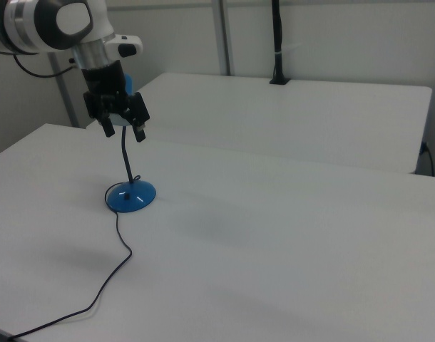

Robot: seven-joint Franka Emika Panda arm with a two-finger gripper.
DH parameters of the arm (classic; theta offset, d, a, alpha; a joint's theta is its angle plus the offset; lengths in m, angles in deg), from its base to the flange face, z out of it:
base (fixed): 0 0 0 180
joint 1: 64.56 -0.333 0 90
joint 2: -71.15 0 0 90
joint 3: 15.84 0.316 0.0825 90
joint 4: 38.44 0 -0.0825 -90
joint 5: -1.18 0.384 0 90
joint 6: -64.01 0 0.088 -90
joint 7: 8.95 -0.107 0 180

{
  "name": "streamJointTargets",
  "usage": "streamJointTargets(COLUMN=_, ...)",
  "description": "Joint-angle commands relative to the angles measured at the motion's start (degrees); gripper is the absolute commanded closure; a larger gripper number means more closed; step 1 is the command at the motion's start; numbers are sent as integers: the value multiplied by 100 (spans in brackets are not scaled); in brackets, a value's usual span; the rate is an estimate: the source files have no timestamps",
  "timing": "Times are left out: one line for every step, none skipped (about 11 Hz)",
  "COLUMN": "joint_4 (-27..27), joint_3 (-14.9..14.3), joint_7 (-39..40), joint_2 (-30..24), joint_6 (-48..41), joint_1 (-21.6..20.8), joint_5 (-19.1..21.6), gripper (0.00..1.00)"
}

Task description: Turn on the lamp

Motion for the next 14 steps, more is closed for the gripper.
streamJointTargets(joint_4=80, joint_3=19, joint_7=-77, joint_2=22, joint_6=-197, joint_1=-18, joint_5=-94, gripper=0)
streamJointTargets(joint_4=80, joint_3=19, joint_7=-77, joint_2=30, joint_6=-197, joint_1=-27, joint_5=-94, gripper=0)
streamJointTargets(joint_4=80, joint_3=19, joint_7=-42, joint_2=39, joint_6=-197, joint_1=-27, joint_5=-94, gripper=0)
streamJointTargets(joint_4=80, joint_3=19, joint_7=-16, joint_2=48, joint_6=-197, joint_1=-27, joint_5=-94, gripper=0)
streamJointTargets(joint_4=80, joint_3=19, joint_7=2, joint_2=57, joint_6=-197, joint_1=-27, joint_5=-94, gripper=8)
streamJointTargets(joint_4=80, joint_3=19, joint_7=159, joint_2=57, joint_6=-197, joint_1=-18, joint_5=-86, gripper=25)
streamJointTargets(joint_4=80, joint_3=19, joint_7=291, joint_2=57, joint_6=-214, joint_1=-18, joint_5=-77, gripper=51)
streamJointTargets(joint_4=80, joint_3=19, joint_7=301, joint_2=57, joint_6=-214, joint_1=-1, joint_5=-77, gripper=73)
streamJointTargets(joint_4=80, joint_3=19, joint_7=301, joint_2=57, joint_6=-214, joint_1=-9, joint_5=-77, gripper=88)
streamJointTargets(joint_4=80, joint_3=19, joint_7=301, joint_2=65, joint_6=-214, joint_1=-1, joint_5=-77, gripper=100)
streamJointTargets(joint_4=80, joint_3=19, joint_7=301, joint_2=66, joint_6=-214, joint_1=-9, joint_5=-77, gripper=100)
streamJointTargets(joint_4=80, joint_3=19, joint_7=301, joint_2=66, joint_6=-206, joint_1=-1, joint_5=-77, gripper=100)
streamJointTargets(joint_4=80, joint_3=19, joint_7=301, joint_2=74, joint_6=-206, joint_1=0, joint_5=-77, gripper=100)
streamJointTargets(joint_4=80, joint_3=19, joint_7=301, joint_2=74, joint_6=-206, joint_1=0, joint_5=-77, gripper=100)
